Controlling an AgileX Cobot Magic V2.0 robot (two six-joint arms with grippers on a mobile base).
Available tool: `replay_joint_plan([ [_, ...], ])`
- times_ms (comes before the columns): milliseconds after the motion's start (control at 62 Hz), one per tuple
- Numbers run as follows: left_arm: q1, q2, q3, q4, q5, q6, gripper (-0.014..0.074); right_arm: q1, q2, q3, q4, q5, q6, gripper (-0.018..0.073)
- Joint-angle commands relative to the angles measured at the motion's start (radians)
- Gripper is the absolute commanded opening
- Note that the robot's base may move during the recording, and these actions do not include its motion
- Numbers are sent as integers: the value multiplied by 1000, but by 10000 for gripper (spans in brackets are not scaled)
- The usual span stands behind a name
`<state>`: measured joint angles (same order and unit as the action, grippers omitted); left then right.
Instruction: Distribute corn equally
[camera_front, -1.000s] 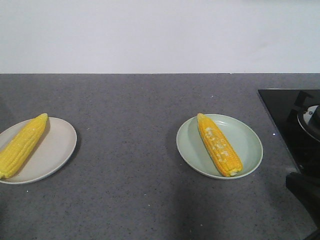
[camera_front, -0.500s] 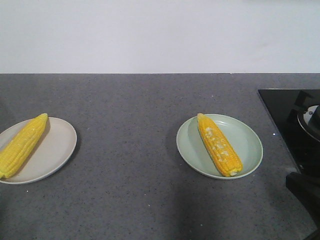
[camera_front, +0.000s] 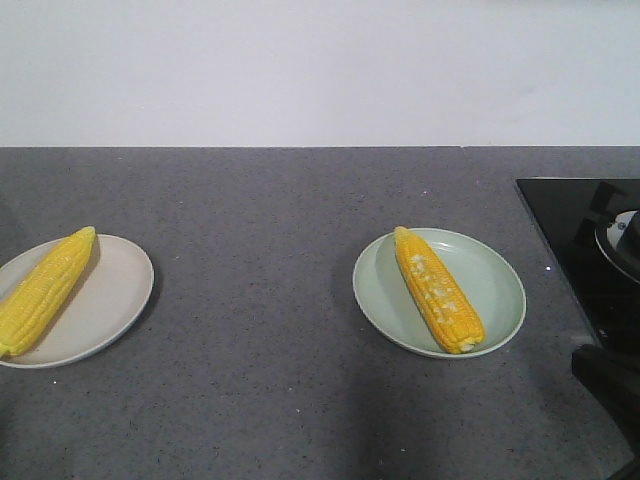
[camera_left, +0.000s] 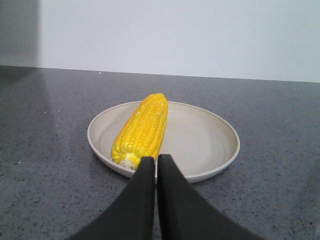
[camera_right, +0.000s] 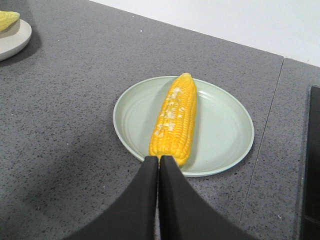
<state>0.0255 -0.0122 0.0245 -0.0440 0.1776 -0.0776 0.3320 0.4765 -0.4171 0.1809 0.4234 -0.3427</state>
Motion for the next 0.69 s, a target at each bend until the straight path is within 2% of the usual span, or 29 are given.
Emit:
replay_joint_plan([
  [0,0,-14,-23,-8,-72,-2,-6,-4,3,-27,6,-73,0,-5],
  [226,0,-14,-23,-8,-72,-2,-6,-4,2,-26,8,-74,-1,-5],
  [290,0,-14,-23,-8,-72,-2,-6,-4,-7,-14,-31,-75,-21,-5],
  [355,0,-14,-23,-8,-72,-2,-6,-4,-29,17,-63,-96,-35,-5],
  [451,0,-14,-23,-8,-72,-2,-6,-8,-99,105,-53,-164,-37,-5],
  [564,0,-14,-23,-8,-72,-2,-6,-50,-219,213,5,-262,-10,-5],
  [677,0,-14,-23,-8,-72,-2,-6,-131,-346,324,10,-340,76,-5],
])
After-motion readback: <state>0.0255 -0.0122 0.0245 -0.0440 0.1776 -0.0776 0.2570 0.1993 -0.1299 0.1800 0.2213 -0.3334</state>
